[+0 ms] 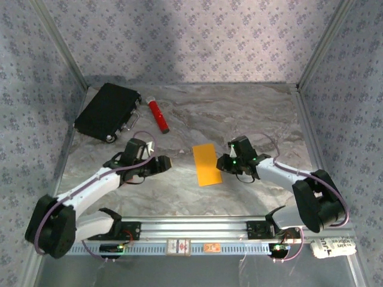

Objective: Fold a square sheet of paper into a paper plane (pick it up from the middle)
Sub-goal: Third fold the triangle at the center of the table.

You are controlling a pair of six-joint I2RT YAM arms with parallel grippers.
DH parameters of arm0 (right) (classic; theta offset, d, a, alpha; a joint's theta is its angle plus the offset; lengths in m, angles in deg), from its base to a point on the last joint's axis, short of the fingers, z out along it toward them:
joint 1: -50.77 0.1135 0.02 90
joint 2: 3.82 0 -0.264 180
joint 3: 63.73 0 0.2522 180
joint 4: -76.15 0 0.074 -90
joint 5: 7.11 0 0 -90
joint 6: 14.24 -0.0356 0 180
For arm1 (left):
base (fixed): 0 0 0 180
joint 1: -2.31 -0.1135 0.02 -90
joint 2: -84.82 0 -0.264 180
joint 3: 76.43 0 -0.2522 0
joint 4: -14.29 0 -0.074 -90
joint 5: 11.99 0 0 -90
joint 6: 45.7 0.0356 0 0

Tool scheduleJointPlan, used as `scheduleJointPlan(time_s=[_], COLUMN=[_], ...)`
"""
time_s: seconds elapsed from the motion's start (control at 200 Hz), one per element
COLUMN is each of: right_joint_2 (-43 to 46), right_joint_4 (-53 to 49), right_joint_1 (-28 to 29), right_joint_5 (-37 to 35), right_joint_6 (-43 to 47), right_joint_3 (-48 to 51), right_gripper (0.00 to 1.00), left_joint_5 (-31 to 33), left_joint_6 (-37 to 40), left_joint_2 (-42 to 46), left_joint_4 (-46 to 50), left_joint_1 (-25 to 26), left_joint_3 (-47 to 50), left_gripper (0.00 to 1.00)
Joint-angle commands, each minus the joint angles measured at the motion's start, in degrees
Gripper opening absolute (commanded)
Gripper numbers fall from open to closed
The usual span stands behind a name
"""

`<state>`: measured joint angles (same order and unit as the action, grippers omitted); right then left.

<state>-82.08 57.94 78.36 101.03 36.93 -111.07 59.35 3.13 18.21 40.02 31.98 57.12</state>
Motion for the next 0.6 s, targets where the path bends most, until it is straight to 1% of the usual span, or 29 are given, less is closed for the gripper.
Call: scheduleJointPlan(time_s=[0.0,0.1,0.185,0.215,0.395,0.515,0.595], right_joint_2=[0.1,-2.5,-4.9,-5.8,-10.4,-13.1,-14.1], right_joint_4=[5.7,6.9,8.3,8.7,11.5,12.8,15.7], right_joint_1=[-0.7,-1.5,-1.9,-2.2,-4.9,-6.5,-7.0], right_joint_5=[8.6,10.8,11.5,12.0,14.2,15.8,16.7], right_joint_6=[-1.3,-1.3,-1.6,-1.6,-2.0,-3.1,-5.2], right_joint_3=[0.7,0.6,0.6,0.5,0.9,2.8,4.9], right_gripper=[0.19,0.14,0.13,0.11,0.09,0.07,0.07], left_joint_5=[0.5,1.4,1.8,1.8,0.6,-0.8,-2.3], left_joint_6=[-3.1,-4.0,-4.6,-4.8,-6.1,-6.9,-7.9], left_joint_2=[-4.6,-9.0,-11.2,-11.8,-14.6,-15.8,-17.1], left_joint_4=[-4.6,-5.3,-5.8,-6.0,-7.1,-8.5,-10.2], left_joint_1=[4.0,7.1,8.6,8.9,9.3,9.5,9.6], left_joint_3=[-3.8,-6.3,-7.8,-8.1,-9.0,-8.9,-9.1], left_gripper=[0.70,0.66,0.65,0.65,0.62,0.61,0.60])
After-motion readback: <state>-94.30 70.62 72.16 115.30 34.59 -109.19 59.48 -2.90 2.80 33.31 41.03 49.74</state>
